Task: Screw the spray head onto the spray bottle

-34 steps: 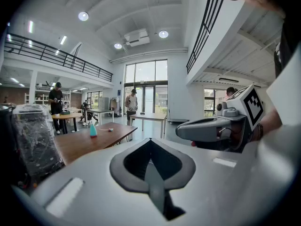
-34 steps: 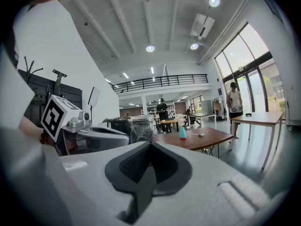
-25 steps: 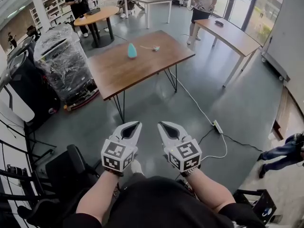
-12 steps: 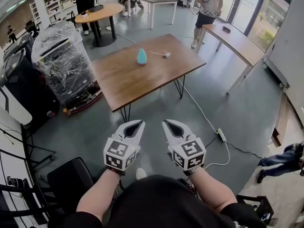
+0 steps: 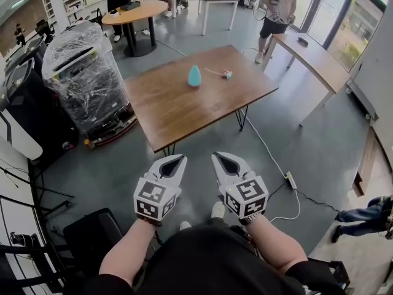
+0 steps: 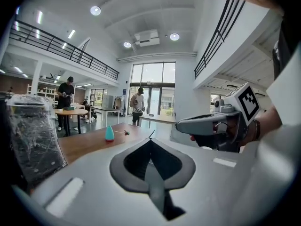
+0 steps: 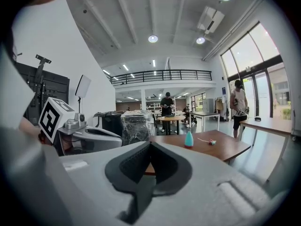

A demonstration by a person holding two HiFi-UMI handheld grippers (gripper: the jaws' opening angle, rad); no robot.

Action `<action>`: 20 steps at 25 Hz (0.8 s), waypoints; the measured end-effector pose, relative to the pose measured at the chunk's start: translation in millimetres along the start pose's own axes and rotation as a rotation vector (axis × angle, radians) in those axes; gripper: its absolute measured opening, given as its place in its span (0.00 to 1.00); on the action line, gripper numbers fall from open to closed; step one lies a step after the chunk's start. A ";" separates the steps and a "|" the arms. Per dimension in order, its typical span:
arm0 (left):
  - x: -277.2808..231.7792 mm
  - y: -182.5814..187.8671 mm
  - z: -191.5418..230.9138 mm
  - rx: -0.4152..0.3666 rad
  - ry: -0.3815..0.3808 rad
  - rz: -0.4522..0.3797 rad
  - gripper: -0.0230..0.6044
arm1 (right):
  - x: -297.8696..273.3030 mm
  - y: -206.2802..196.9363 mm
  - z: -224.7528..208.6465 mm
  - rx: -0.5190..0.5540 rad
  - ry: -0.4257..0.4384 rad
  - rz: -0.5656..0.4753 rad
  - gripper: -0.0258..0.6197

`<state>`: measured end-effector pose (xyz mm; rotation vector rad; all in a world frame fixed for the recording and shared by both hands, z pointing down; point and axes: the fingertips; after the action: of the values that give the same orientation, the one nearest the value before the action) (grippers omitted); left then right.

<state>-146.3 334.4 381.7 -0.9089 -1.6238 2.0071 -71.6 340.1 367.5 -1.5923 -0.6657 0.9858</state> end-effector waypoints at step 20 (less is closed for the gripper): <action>-190.8 47.2 23.3 -0.017 0.081 0.028 0.06 | -70.7 24.3 -184.0 -0.017 0.082 -0.014 0.03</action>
<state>-23.4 179.3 383.4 -1.0118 -1.5947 1.9513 50.4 183.6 372.8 -1.6318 -0.6294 0.9019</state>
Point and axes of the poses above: the fingertips, and each gripper's own axes: x backward along the fingers, z to its left, y out of its top, and after that the axes turned 2 degrees about y, right-handed
